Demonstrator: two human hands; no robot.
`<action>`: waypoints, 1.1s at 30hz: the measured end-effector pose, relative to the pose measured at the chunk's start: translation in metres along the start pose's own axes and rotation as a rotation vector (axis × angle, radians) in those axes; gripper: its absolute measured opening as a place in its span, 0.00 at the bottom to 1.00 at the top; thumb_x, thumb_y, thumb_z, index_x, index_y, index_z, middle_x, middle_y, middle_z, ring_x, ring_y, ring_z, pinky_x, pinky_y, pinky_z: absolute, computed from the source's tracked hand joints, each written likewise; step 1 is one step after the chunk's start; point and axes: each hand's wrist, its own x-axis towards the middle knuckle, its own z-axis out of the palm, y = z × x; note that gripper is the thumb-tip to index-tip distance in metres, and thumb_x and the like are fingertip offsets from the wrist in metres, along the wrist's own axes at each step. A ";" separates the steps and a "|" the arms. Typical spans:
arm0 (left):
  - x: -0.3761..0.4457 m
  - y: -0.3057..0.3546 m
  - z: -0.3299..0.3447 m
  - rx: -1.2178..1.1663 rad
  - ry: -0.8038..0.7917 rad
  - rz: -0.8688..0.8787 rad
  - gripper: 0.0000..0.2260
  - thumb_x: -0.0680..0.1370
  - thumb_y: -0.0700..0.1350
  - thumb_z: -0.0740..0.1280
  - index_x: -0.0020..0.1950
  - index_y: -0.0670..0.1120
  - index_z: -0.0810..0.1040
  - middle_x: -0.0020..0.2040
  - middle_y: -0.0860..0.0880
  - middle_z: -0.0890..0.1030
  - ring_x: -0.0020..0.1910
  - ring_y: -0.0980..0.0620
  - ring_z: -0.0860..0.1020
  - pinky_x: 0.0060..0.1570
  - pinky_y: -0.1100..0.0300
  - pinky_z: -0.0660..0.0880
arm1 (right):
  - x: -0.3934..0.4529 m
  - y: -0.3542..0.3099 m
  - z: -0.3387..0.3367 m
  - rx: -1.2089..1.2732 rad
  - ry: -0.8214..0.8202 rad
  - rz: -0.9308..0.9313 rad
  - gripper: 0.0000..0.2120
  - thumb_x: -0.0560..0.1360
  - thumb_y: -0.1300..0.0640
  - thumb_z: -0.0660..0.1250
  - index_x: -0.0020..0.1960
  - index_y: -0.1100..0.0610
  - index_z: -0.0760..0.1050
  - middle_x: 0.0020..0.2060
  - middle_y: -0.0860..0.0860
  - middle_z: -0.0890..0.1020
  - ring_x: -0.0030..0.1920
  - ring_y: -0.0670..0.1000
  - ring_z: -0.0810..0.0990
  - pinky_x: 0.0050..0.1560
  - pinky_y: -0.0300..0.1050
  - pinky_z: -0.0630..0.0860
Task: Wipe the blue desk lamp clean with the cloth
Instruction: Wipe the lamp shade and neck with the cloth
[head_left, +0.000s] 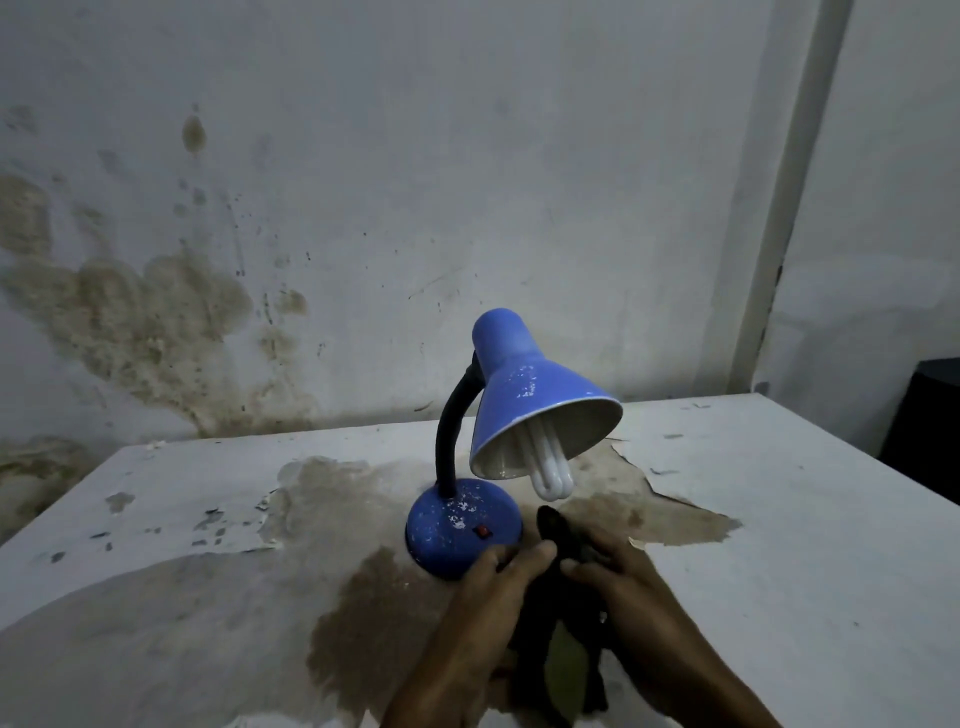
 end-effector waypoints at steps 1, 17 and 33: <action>0.000 -0.004 -0.001 -0.003 -0.057 -0.002 0.17 0.70 0.51 0.75 0.56 0.47 0.80 0.49 0.46 0.86 0.50 0.45 0.84 0.57 0.45 0.78 | -0.002 0.000 0.004 0.004 -0.056 0.040 0.20 0.79 0.70 0.60 0.59 0.48 0.80 0.50 0.47 0.88 0.47 0.48 0.87 0.42 0.42 0.82; -0.012 0.129 -0.047 0.245 0.361 0.901 0.16 0.78 0.37 0.62 0.50 0.60 0.79 0.42 0.56 0.84 0.42 0.55 0.82 0.42 0.60 0.78 | 0.000 -0.075 0.002 0.347 0.075 -0.088 0.34 0.64 0.26 0.66 0.65 0.40 0.77 0.59 0.55 0.81 0.59 0.59 0.81 0.62 0.67 0.74; 0.011 0.113 -0.032 0.596 0.015 1.149 0.24 0.74 0.33 0.56 0.66 0.49 0.76 0.63 0.53 0.78 0.64 0.56 0.75 0.62 0.62 0.72 | 0.024 -0.073 0.019 0.576 -0.044 -0.163 0.23 0.69 0.36 0.67 0.52 0.51 0.85 0.52 0.56 0.86 0.47 0.56 0.87 0.48 0.56 0.81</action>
